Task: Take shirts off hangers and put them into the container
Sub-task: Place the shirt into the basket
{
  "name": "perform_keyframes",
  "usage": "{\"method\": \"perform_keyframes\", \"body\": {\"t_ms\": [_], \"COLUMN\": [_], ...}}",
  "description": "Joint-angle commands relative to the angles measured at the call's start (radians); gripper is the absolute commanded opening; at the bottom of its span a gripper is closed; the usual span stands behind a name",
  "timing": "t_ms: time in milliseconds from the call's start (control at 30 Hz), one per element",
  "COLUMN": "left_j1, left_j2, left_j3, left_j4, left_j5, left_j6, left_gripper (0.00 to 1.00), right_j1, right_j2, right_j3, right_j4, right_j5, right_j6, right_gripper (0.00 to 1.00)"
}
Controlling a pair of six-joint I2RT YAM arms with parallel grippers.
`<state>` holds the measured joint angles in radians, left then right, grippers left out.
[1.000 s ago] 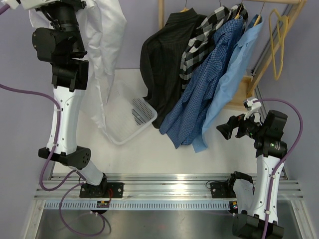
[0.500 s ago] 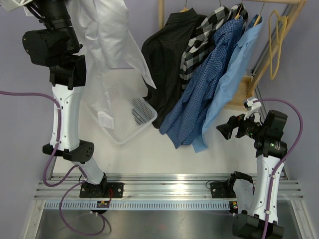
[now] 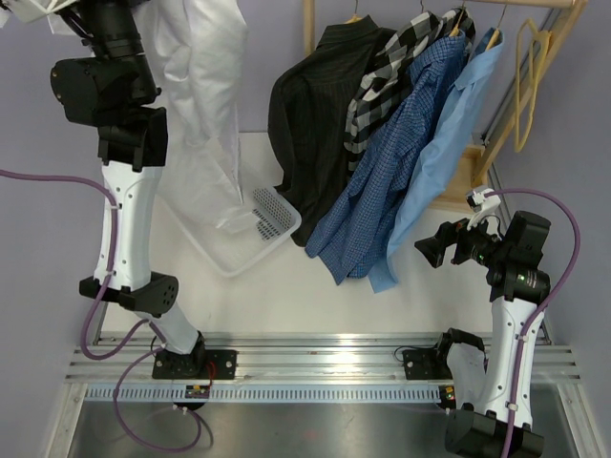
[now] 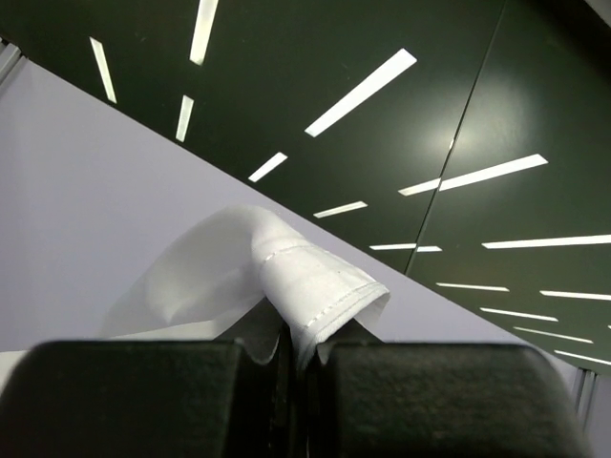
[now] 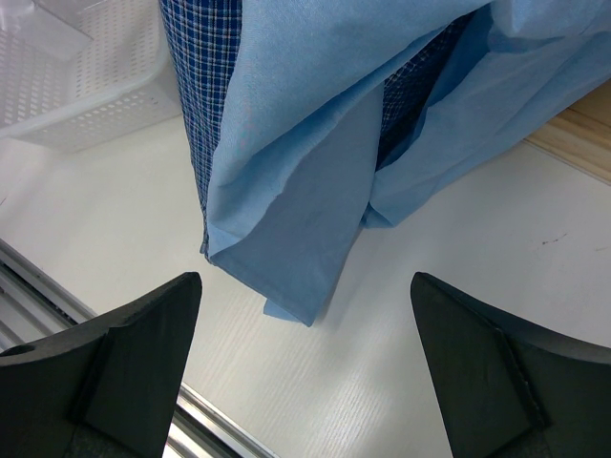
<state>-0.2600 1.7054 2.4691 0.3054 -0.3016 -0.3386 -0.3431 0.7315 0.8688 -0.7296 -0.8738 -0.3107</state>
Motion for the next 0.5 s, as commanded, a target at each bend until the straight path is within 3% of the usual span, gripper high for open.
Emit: {"method": "perform_keyframes", "body": {"t_ms": [0,133,300,467], "left_j1": [0.005,0.005,0.011,0.016], "left_j2": [-0.087,-0.249,-0.415,-0.623], "left_j3": [-0.13,-0.425,-0.694,-1.072], "left_j4": [0.049,0.139,0.15,0.17], "left_j5": [0.041,0.065,0.055,0.035], "left_j6": [-0.013,0.016,0.09,0.114], "left_gripper": [0.0,0.0,0.0,0.0], "right_j1": [-0.005,-0.005,-0.005,-0.005], "right_j2": [-0.007,-0.006,-0.001,-0.003], "right_j3": [0.002,0.002,0.004,0.004], "right_j4": [0.024,0.022,0.018,0.018], "right_j5": [0.007,0.001,-0.005,-0.002], "right_j6": [-0.011,-0.014,-0.018,-0.018], "right_gripper": [0.99,0.99,0.99,0.99]}}
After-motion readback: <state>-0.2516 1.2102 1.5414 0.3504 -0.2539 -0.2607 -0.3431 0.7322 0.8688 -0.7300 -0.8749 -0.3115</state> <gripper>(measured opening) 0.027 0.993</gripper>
